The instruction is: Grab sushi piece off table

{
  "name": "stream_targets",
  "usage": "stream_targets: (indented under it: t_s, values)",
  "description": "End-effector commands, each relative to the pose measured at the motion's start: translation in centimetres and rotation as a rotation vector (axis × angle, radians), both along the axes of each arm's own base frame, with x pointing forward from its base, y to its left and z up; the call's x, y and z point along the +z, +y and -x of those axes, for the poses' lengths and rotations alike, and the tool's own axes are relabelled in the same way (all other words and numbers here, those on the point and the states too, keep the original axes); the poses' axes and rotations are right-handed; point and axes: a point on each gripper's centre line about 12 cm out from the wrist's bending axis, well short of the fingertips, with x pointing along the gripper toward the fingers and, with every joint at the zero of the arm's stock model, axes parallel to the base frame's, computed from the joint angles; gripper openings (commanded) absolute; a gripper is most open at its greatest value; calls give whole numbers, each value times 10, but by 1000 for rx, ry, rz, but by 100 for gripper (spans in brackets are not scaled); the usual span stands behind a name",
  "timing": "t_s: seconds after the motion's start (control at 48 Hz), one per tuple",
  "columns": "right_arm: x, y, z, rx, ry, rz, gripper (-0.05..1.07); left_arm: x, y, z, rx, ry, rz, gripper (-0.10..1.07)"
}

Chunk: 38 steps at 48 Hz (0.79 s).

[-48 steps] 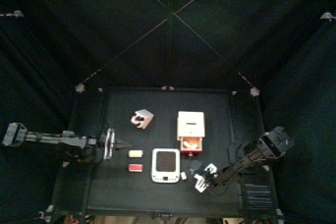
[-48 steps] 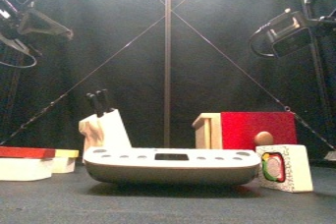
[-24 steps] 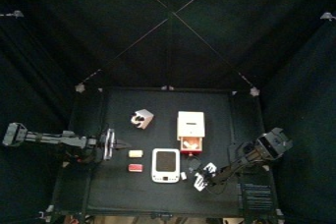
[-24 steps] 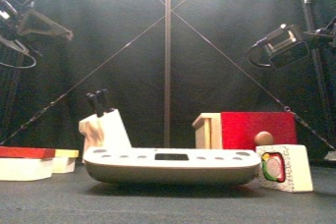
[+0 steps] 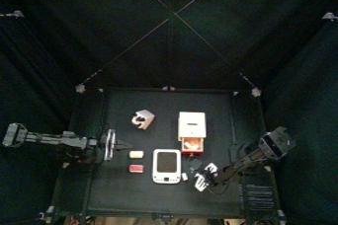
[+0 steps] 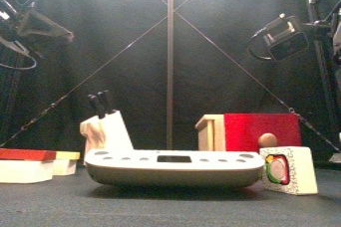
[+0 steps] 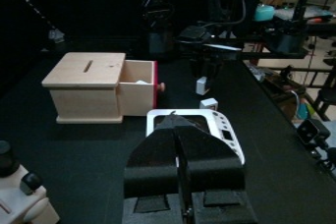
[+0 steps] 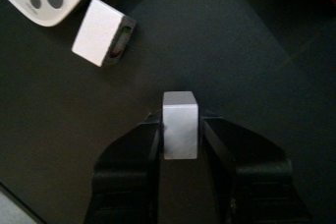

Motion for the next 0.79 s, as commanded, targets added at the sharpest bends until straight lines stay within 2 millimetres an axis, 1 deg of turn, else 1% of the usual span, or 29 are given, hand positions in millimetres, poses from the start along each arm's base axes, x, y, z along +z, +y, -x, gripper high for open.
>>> stream_targets:
  t_s: [0.0,0.438,0.771]
  values:
    - [17,-2,-4,-9,-52,-29,52,5,0,-2,-2,-17,-1,-3]
    - [19,-6,-5,-17,-58,-26,52,5,0,-2,-2,-17,-1,-3]
    - [21,-5,-5,-19,-64,-32,52,5,0,-2,-1,-17,0,-3]
